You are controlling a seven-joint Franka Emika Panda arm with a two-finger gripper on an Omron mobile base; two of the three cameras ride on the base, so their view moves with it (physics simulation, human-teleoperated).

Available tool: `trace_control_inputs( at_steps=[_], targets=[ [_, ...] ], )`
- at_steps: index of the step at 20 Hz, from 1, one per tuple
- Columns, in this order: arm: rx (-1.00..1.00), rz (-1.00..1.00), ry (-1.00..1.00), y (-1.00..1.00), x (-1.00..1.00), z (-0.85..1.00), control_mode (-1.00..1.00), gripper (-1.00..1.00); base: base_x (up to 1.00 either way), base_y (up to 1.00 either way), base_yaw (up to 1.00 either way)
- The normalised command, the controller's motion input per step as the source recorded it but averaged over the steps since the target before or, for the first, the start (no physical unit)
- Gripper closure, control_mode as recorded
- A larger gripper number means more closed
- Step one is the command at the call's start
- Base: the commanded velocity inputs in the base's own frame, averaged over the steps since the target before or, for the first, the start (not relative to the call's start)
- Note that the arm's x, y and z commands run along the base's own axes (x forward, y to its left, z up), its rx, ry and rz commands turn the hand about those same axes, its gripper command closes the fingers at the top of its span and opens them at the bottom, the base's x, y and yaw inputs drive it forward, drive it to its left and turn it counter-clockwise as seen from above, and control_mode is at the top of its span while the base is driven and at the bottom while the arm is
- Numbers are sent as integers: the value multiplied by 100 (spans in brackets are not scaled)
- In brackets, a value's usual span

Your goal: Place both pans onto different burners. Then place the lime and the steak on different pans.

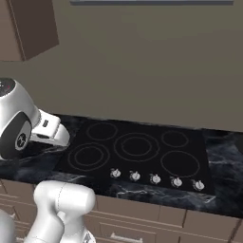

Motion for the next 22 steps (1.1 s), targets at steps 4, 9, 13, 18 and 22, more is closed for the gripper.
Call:
trace_control_inputs(
  at_steps=[4,9,13,18,22],
  targets=[
    [0,0,0,0,0,0,100,-100,0,61,0],
    [0,0,0,0,0,0,100,-100,3,64,0],
    [0,0,0,0,0,0,100,-100,15,80,0],
    [0,0,0,0,0,0,100,-100,22,51,0],
    [0,0,0,0,0,0,100,-100,56,28,0]
  ],
)
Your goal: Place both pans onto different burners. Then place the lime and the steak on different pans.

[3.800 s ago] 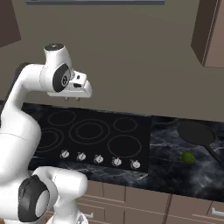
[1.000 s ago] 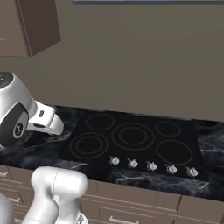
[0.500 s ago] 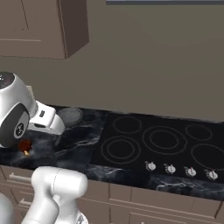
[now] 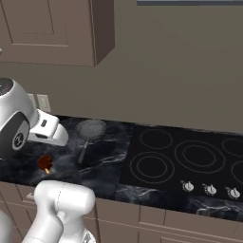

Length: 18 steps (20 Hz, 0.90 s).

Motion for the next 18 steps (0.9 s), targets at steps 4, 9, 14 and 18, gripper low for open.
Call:
trace_control_inputs(
  at_steps=[4,9,14,18],
  targets=[
    [0,0,0,0,0,0,100,-100,51,18,0],
    [-1,0,0,4,1,0,-100,-100,14,16,0],
    [0,1,0,22,22,-5,-100,-100,0,0,0],
    [0,5,-2,4,18,-12,-100,-100,0,0,0]
  ],
)
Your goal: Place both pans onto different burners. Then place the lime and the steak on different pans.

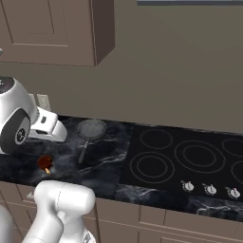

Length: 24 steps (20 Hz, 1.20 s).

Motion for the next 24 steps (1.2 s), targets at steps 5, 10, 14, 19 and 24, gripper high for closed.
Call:
trace_control_inputs(
  at_steps=[5,10,14,19,24],
  targets=[
    [-2,8,-5,0,6,-23,-100,-100,0,0,0],
    [-1,1,0,-1,15,-18,-100,-100,0,0,0],
    [-4,0,0,-5,20,-18,-100,-100,0,0,0],
    [1,0,1,0,36,-16,-100,-100,0,0,0],
    [1,2,1,-10,28,-29,-100,-100,0,0,0]
  ],
)
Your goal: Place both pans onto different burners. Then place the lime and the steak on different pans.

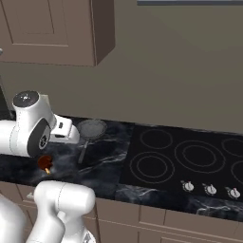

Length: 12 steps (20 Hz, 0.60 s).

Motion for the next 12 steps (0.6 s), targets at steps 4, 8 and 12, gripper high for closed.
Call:
trace_control_inputs(
  at_steps=[4,8,12],
  targets=[
    [1,2,1,0,40,-37,-100,-100,0,0,0],
    [0,2,0,1,43,-32,-100,-100,0,0,0],
    [0,0,0,0,40,-38,-100,-100,0,0,0]
  ],
)
